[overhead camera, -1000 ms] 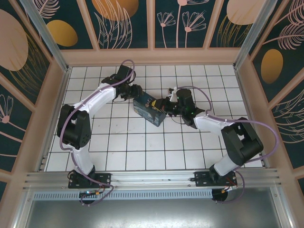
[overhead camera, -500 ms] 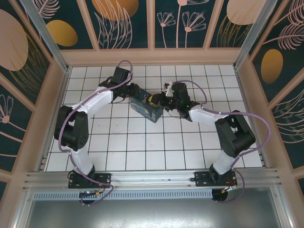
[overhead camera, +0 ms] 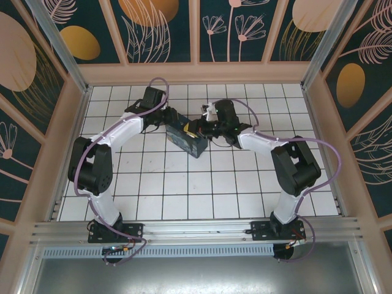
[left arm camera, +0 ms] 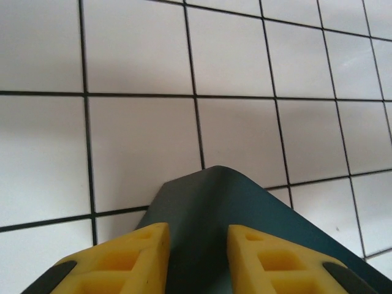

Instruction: Unlock a padlock with a key

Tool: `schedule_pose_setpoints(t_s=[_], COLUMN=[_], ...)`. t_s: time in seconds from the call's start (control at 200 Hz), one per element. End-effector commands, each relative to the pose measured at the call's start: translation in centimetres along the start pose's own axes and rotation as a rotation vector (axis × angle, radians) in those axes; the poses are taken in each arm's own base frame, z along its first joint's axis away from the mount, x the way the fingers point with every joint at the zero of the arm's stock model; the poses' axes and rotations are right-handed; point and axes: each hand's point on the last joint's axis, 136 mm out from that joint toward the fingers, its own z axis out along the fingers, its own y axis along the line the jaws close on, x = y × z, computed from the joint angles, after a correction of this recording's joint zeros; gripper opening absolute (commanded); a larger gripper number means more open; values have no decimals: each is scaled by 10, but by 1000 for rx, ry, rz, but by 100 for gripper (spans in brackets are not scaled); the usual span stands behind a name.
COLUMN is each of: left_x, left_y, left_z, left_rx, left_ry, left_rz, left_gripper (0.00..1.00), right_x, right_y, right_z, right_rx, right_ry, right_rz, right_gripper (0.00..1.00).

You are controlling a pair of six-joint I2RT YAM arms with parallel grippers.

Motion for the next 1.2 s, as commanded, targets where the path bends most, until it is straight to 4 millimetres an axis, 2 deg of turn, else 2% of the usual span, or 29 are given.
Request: schedule_pose_setpoints(t_s=[0.0,0.125,0.27,0.4,0.49,0.515,0.606,0.711,0.766,0.851,0.986,1.196], left_x=[77,78,81,85,90,90,84,70,64,57,53,48], left_y=[-1,-4,-3,1,6,7,9,0,-4,-8,-7,-5], left_z=[8,11,11,13,15,15,10,2,1,1,4,6], left_rx=[-5,10,13,3,-18,-26,-46,-31,-22,-17,-32,-54], left_ry=[274,287,294,303,314,314,294,259,251,242,240,230], left_rz=[2,-3,-5,-6,-8,-10,-13,-14,-14,-17,-28,-38], left_gripper=[31,31,31,30,29,29,30,31,31,31,31,31], right_x=[6,-18,-36,-45,-44,-54,-54,-56,-59,-66,-70,-75], right_y=[-2,-3,-1,-14,-21,-28,-44,-56,-55,-53,-53,-51], right_z=[-3,-10,-2,2,1,-9,-23,-39,-43,-46,-55,-86], right_rx=[-10,-51,-72,-33,3,30,156,213,210,227,306,471], right_ry=[-25,-137,-182,-221,-226,-249,-234,-222,-221,-231,-238,-270], right_rz=[89,154,161,171,161,154,103,84,78,49,-7,-124], right_gripper=[0,0,0,0,0,0,0,15,23,27,31,33])
